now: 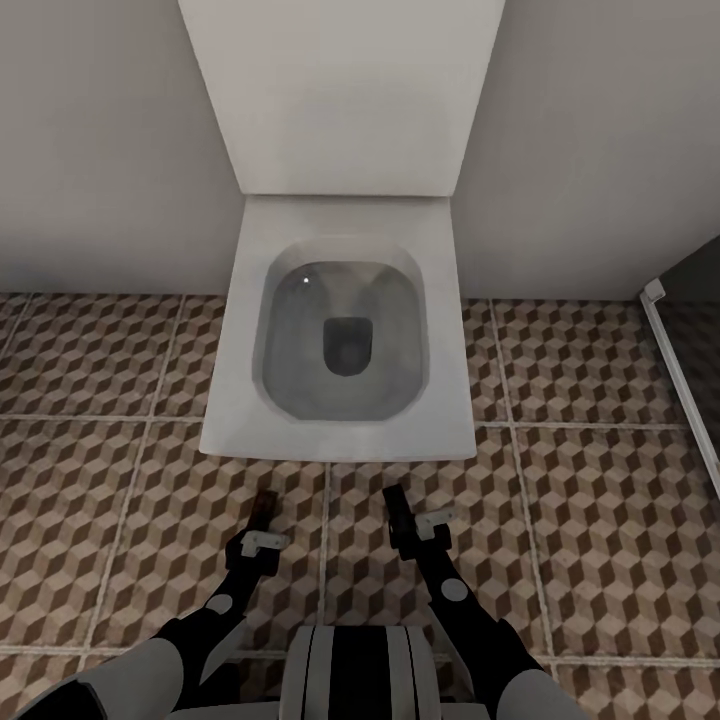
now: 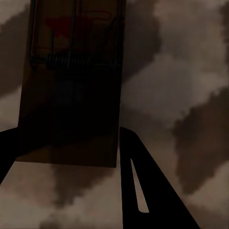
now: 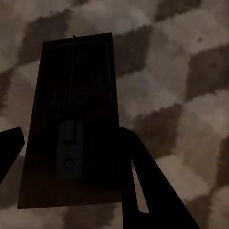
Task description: Take the four mousetraps from the cabinet in the bathroom and place them on the bathroom floor. Make sure all four end up on the same floor surface, and ensure that at least two of them are either under or directly next to the same bathroom sink.
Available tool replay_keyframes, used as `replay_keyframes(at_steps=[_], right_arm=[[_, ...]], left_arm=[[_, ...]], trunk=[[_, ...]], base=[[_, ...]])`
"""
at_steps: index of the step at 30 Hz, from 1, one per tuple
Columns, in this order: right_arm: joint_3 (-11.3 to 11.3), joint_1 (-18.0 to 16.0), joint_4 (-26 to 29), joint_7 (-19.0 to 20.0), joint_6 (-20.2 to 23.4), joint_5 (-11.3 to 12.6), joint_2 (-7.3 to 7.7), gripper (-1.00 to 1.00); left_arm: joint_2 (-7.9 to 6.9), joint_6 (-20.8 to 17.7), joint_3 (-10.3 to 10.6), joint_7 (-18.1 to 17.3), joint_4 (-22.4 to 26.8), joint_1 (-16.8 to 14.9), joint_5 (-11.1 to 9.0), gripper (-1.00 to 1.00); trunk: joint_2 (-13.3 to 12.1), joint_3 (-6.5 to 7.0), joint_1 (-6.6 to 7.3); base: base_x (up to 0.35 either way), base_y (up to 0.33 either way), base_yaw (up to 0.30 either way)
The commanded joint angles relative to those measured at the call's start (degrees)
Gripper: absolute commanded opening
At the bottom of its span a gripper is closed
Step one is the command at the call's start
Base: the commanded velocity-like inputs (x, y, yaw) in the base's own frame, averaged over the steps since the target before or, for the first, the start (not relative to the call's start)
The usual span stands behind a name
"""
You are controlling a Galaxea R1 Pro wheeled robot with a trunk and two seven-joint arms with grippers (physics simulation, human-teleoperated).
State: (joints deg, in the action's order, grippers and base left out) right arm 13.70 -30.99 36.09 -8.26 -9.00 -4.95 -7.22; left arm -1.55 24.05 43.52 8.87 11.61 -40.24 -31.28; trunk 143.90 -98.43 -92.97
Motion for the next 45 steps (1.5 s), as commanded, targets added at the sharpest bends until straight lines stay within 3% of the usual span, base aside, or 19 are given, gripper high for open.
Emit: replay_keyframes(at_steps=[1, 2, 3, 30, 31, 45], right_arm=[[0.19, -0.03, -0.05, -0.53, -0.05, -0.5, 0.01, -1.0], [0.19, -0.03, -0.05, -0.53, -0.03, -0.5, 0.01, -1.0], [0.18, -0.03, -0.04, -0.53, -0.04, -0.5, 0.01, 1.0], [0.27, -0.03, 0.03, -0.53, -0.05, -0.5, 0.01, 1.0], [0.27, -0.03, 0.03, -0.53, -0.05, -0.5, 0.01, 1.0], [0.27, -0.03, 0.03, -0.53, -0.05, -0.5, 0.01, 1.0]], left_arm=[[-0.04, 0.03, 0.51, 0.71, 0.08, -0.01, 0.08, -1.0], [-0.04, 0.03, 0.51, 0.71, 0.08, -0.01, 0.08, -1.0], [-0.03, 0.03, 0.51, 0.71, 0.08, -0.01, 0.08, -1.0], [-0.03, 0.04, 0.51, 0.71, 0.08, 0.15, 0.13, -1.0], [-0.03, 0.06, 0.51, 0.71, 0.08, 0.16, 0.14, 1.0], [-0.03, 0.11, 1.11, 0.71, 0.08, 0.17, 0.17, 1.0]], trunk=[[0.01, -0.02, 0.01], [0.01, -0.02, 0.01], [0.01, -0.02, 0.01], [0.01, -0.02, 0.01], [0.01, -0.02, 0.01], [0.01, -0.02, 0.01]], base=[[0.0, 0.0, 0.0], [0.0, 0.0, 0.0], [0.0, 0.0, 0.0], [0.0, 0.0, 0.0], [0.0, 0.0, 0.0], [0.0, 0.0, 0.0]])
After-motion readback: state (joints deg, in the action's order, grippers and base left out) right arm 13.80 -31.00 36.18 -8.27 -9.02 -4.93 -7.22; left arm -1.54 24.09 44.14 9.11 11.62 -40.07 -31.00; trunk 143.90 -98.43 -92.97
